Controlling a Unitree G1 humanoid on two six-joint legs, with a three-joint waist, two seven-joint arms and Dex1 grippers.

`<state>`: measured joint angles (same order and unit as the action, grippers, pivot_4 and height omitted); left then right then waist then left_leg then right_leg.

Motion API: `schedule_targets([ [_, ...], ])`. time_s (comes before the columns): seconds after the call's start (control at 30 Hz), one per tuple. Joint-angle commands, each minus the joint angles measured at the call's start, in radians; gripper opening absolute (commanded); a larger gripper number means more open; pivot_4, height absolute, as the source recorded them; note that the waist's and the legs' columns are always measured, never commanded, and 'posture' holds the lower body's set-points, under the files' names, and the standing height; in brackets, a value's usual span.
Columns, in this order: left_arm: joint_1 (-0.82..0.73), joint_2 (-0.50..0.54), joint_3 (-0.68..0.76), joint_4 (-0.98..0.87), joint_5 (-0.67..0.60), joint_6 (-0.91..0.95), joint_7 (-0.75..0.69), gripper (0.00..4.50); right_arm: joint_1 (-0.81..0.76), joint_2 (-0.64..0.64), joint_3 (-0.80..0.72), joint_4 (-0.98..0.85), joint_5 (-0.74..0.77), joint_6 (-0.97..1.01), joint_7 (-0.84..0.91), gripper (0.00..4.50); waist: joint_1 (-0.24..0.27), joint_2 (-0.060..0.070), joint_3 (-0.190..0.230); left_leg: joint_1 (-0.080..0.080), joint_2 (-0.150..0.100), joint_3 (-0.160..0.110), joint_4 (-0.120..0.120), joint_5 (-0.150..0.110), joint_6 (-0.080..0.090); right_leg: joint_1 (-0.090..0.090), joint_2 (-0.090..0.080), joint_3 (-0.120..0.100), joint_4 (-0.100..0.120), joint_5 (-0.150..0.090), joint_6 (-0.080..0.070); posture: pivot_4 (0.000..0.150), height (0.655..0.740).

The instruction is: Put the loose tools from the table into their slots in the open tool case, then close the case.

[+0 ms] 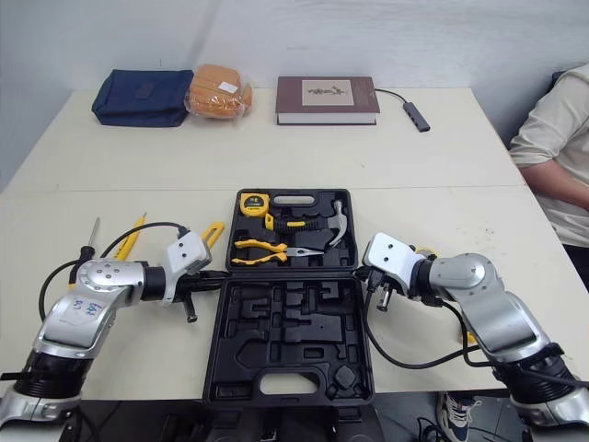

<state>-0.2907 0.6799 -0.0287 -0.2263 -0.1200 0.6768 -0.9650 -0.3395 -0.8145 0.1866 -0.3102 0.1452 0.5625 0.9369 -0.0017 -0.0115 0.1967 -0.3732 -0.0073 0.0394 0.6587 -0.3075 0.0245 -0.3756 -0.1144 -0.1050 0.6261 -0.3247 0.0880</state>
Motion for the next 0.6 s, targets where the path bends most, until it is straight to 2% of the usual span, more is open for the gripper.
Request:
schedule_targets([
  [0.03,0.064,0.02,0.119,-0.054,-0.077,0.03,0.023,0.0,0.009,-0.05,-0.084,-0.045,-0.001,-0.004,-0.013,0.01,-0.001,0.0,0.0,0.0,0.0,0.0,0.0,0.0,0.0,0.0,0.0,0.0,0.0,0.0,0.0,0.15,0.74],
  [0.13,0.158,0.027,0.279,-0.14,-0.181,0.063,0.018,0.0,0.064,-0.104,-0.192,-0.07,0.045,0.019,0.006,0.01,0.003,0.001,0.001,-0.001,0.0,0.0,0.0,-0.001,0.0,-0.001,0.0,0.0,-0.001,0.0,0.0,0.15,0.74],
  [0.23,0.286,0.026,0.483,-0.223,-0.309,0.144,0.004,0.0,0.136,-0.126,-0.367,-0.078,0.156,0.085,0.036,0.01,0.004,0.001,0.001,-0.001,0.001,-0.001,0.0,-0.002,0.001,0.001,0.0,0.0,-0.005,0.0,0.0,0.15,0.74],
  [0.3,0.384,0.019,0.633,-0.264,-0.397,0.185,-0.018,0.5,0.171,-0.134,-0.489,-0.06,0.22,0.106,0.059,0.0,0.004,0.001,0.001,0.0,0.001,-0.001,0.001,-0.003,0.001,0.002,-0.001,0.0,-0.006,0.0,0.0,0.15,0.74],
  [0.37,0.452,0.006,0.759,-0.269,-0.478,0.202,-0.029,1.24,0.196,-0.149,-0.568,-0.02,0.23,0.078,0.069,0.69,0.004,0.002,0.001,0.0,0.001,-0.001,0.001,-0.003,0.001,0.002,-0.001,0.0,-0.006,0.0,-0.001,0.15,0.74],
  [0.4,0.492,0.012,0.808,-0.236,-0.46,0.174,-0.024,1.78,0.206,-0.162,-0.603,0.016,0.227,0.067,0.072,1.13,0.004,0.002,0.001,0.001,0.001,-0.001,0.001,-0.004,0.001,0.003,-0.001,0.0,-0.006,0.0,-0.001,0.15,0.74],
  [0.43,0.537,0.025,0.872,-0.177,-0.428,0.128,-0.023,2.08,0.217,-0.175,-0.65,0.058,0.229,0.07,0.073,1.47,0.004,0.002,0.001,0.001,0.001,-0.001,0.001,-0.005,0.001,0.003,-0.001,0.0,-0.006,-0.001,-0.001,0.15,0.74],
  [0.5,0.597,0.053,0.986,-0.058,-0.399,0.075,-0.015,2.99,0.264,-0.199,-0.733,0.124,0.239,0.071,0.101,2.47,0.005,0.002,0.001,0.002,0.001,-0.001,0.001,-0.007,0.002,0.003,-0.001,0.0,-0.006,-0.001,-0.003,0.15,0.74],
  [0.6,0.668,0.094,1.064,0.089,-0.374,0.0,-0.029,4.14,0.352,-0.237,-0.812,0.222,0.222,-0.003,0.168,3.73,0.011,0.002,0.001,0.002,0.002,-0.001,0.001,-0.008,0.002,0.002,-0.001,-0.001,-0.006,-0.002,-0.005,0.15,0.74],
])
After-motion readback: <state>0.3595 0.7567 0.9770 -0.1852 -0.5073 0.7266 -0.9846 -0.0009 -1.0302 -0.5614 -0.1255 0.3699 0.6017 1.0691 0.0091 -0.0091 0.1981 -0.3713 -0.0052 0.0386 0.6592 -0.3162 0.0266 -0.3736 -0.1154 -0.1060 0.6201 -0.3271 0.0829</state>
